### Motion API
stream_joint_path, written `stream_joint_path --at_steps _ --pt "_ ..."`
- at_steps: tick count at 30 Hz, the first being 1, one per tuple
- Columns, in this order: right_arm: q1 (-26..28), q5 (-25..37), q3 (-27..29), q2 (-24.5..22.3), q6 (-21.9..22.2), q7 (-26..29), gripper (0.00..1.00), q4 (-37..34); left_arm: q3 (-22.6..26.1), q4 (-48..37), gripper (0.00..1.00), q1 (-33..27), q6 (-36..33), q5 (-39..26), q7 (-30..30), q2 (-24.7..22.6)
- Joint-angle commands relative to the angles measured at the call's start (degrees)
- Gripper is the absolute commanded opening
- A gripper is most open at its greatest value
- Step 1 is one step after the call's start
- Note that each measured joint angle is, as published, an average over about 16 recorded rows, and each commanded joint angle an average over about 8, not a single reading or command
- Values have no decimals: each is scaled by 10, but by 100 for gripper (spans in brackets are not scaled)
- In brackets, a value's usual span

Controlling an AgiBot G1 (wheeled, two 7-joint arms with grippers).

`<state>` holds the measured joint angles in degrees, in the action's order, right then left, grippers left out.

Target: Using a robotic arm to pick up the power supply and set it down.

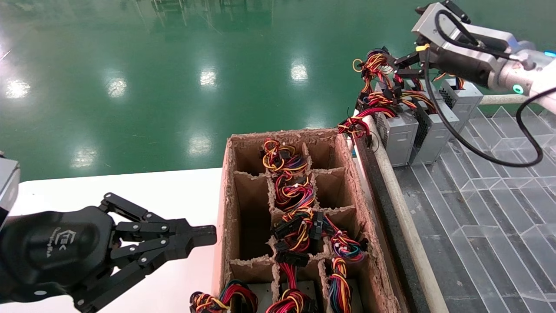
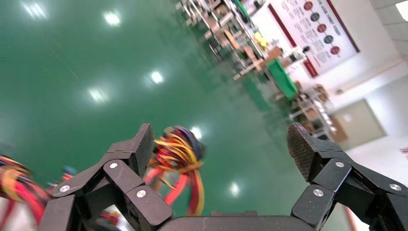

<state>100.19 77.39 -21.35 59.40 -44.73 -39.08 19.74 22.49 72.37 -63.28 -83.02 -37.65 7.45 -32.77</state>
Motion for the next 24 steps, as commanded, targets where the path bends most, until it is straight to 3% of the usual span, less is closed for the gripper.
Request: stream_joint_path --at_steps 1,4,24 --pt "-17 -16 2 -11 -18 22 100 24 0 0 64 0 0 0 0 0" --pt "-43 -39 6 -27 -45 55 100 59 0 0 100 0 0 0 0 0" --pt "-213 -196 29 -135 -226 275 100 298 0 0 100 0 0 0 0 0"
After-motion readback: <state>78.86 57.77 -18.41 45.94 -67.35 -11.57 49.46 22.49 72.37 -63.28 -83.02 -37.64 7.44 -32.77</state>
